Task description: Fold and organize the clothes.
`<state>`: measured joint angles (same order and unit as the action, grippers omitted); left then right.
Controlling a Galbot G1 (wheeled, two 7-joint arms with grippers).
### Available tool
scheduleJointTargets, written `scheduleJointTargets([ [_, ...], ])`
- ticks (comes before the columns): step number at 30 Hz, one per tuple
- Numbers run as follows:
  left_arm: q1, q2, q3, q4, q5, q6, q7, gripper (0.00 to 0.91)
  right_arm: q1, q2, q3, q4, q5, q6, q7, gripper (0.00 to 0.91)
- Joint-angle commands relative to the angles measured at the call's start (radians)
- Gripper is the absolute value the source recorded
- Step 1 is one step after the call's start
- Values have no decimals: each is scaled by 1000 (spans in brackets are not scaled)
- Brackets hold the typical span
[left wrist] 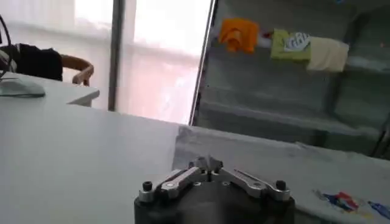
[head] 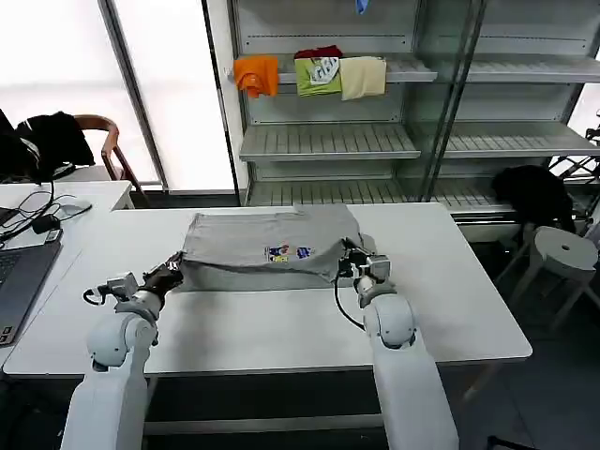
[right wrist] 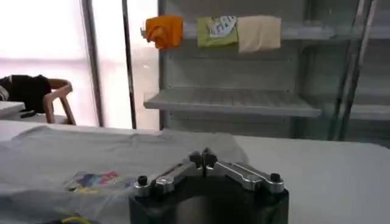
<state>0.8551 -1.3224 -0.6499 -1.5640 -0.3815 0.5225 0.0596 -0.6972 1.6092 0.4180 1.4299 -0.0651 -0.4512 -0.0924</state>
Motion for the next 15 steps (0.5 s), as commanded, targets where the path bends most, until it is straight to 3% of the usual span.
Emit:
scheduleJointTargets([
  [1,-51,1,8,94,26,-7,13,292,52,30,2,-108,-18,12,0,907],
  [2,-58,1,9,99,28,-8,13,695,61,32,4,-119,-18,15,1,907],
  [3,-61,1,9,103,30,-9,13,907,66,33,5,-124,-18,17,0,907],
  [15,-86,8,15,113,51,-34,3,907,184,40,27,-219,13,77,36,907],
])
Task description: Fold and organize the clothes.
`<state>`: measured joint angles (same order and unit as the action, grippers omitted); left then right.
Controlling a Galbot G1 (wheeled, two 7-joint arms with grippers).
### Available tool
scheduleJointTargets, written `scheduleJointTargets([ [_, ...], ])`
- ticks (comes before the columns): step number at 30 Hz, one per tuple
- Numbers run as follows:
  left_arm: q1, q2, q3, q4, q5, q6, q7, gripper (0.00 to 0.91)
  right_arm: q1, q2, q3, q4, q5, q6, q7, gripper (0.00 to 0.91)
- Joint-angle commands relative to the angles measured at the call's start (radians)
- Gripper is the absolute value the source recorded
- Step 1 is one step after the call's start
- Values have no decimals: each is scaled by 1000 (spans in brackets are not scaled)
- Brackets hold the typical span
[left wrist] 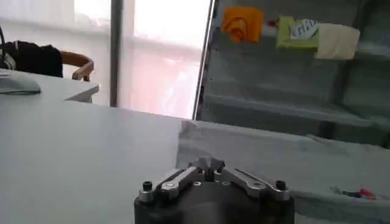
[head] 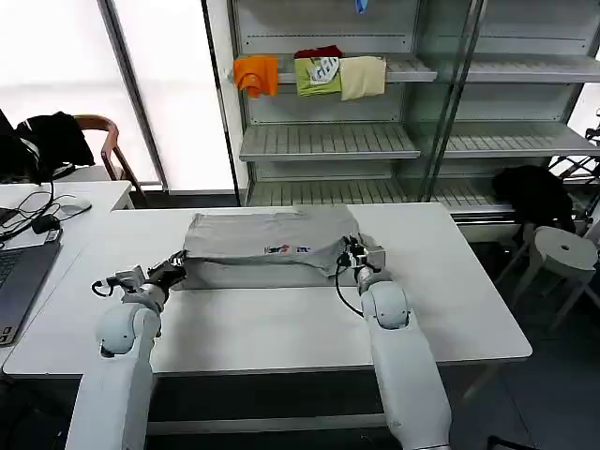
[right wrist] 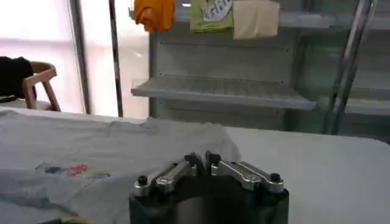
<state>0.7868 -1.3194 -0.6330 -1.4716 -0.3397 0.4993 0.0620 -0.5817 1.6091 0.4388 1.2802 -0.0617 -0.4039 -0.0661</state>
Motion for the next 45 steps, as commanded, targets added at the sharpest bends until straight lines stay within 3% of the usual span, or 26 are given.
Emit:
scheduleJointTargets([
  [1,-16,7,-3,18,9,-10,0,907,69,40,7,-69,11,29,10,907],
  [4,-1,14,-8,-10,5,4,-2,907,49,26,4,-25,13,6,7,907],
  [10,98,47,-3,-108,55,78,24,907,-148,-42,-25,242,22,-176,-20,907],
  [17,158,61,-3,-133,77,77,44,907,-296,-104,-14,394,41,-178,-13,907],
  [29,168,59,-8,-146,76,77,47,907,-362,-108,29,429,24,-178,11,897],
  [36,158,56,-4,-123,89,77,45,907,-373,-97,26,415,-11,-177,2,212],
  [37,158,56,-3,-120,91,77,45,887,-376,-92,25,408,-22,-177,-4,161],
  [38,158,56,-2,-118,97,77,45,665,-376,-91,25,406,-25,-177,-6,71],
  [39,158,56,-1,-115,102,77,46,574,-377,-91,24,402,-28,-176,-9,20],
  [40,160,56,0,-113,105,77,47,393,-377,-89,22,398,-28,-176,-10,0],
  [41,160,56,0,-112,108,77,50,393,-376,-87,23,395,-28,-176,-10,0],
  [42,161,56,1,-111,114,77,55,81,-376,-86,24,394,-28,-176,-12,0],
  [43,163,56,2,-110,116,77,60,20,-374,-85,23,392,-27,-176,-12,0],
  [45,163,55,3,-109,122,77,67,10,-373,-84,24,393,-26,-176,-14,0],
])
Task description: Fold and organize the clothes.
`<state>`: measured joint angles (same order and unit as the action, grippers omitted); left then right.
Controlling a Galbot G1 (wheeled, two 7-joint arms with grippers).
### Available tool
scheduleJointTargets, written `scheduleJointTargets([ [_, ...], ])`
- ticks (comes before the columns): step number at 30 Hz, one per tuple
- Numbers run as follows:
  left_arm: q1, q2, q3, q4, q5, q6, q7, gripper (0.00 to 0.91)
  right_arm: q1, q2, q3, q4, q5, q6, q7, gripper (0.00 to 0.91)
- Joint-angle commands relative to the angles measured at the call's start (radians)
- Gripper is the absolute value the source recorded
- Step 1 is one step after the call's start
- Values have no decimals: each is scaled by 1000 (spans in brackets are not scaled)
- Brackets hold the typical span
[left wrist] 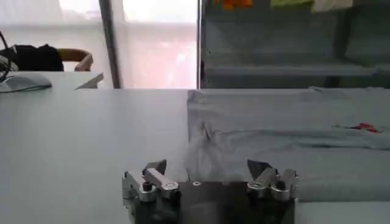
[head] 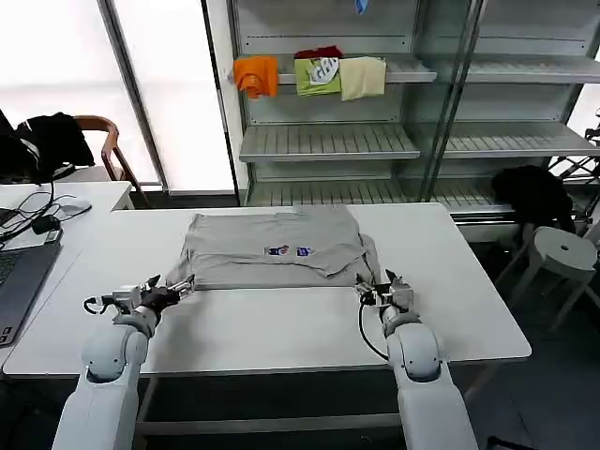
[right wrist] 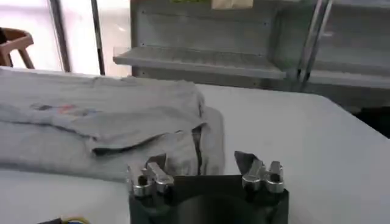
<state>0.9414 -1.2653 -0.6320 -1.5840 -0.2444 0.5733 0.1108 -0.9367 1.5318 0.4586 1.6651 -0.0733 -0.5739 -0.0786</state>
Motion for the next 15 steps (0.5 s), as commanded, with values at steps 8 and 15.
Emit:
scheduleJointTargets([
  [8,13,-2,5,-2,43,4,45,10,-19,-9,3,23,-4,-6,-5,0],
  [15,10,-7,10,-6,65,1,36,0,-29,-12,4,39,19,-6,-7,0],
])
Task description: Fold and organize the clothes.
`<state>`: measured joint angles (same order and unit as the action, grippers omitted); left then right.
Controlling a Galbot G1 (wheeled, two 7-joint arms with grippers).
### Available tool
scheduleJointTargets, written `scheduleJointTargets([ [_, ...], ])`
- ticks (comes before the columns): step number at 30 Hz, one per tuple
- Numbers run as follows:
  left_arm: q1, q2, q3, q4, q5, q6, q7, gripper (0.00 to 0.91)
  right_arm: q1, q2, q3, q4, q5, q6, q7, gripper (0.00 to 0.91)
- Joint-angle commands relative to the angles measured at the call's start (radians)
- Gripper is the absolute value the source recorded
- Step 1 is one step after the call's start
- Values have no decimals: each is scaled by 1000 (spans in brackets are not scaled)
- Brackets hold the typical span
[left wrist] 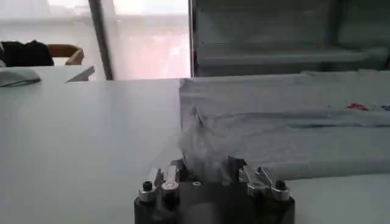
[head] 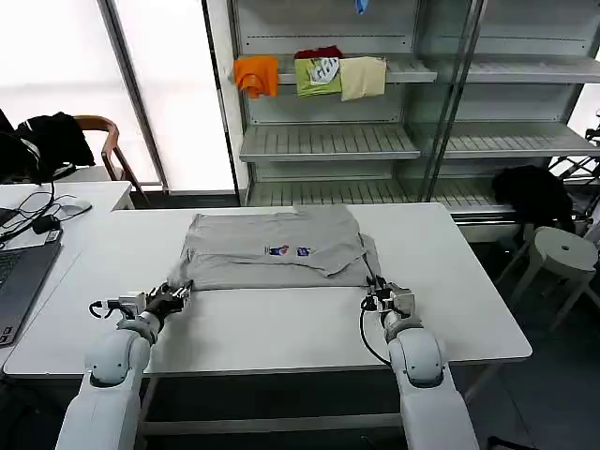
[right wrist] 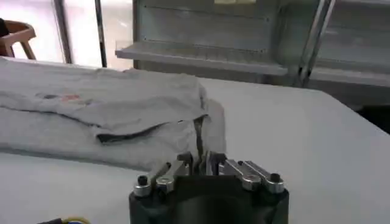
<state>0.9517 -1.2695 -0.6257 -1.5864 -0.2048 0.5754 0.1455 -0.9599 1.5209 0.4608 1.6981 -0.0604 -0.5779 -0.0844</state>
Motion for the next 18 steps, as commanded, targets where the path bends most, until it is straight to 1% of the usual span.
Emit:
scheduleJointTargets([
  [1,0,-5,4,-6,28,-3,2,0,-10,-2,1,8,9,-2,-1,0],
  [4,14,-3,2,-37,29,1,8,0,-32,-4,2,42,47,-3,0,0],
  [9,68,13,-4,-114,19,2,9,0,-87,-18,1,115,85,-5,3,0],
  [18,258,45,-52,-331,-28,3,8,0,-237,-48,-1,304,117,-7,8,0],
])
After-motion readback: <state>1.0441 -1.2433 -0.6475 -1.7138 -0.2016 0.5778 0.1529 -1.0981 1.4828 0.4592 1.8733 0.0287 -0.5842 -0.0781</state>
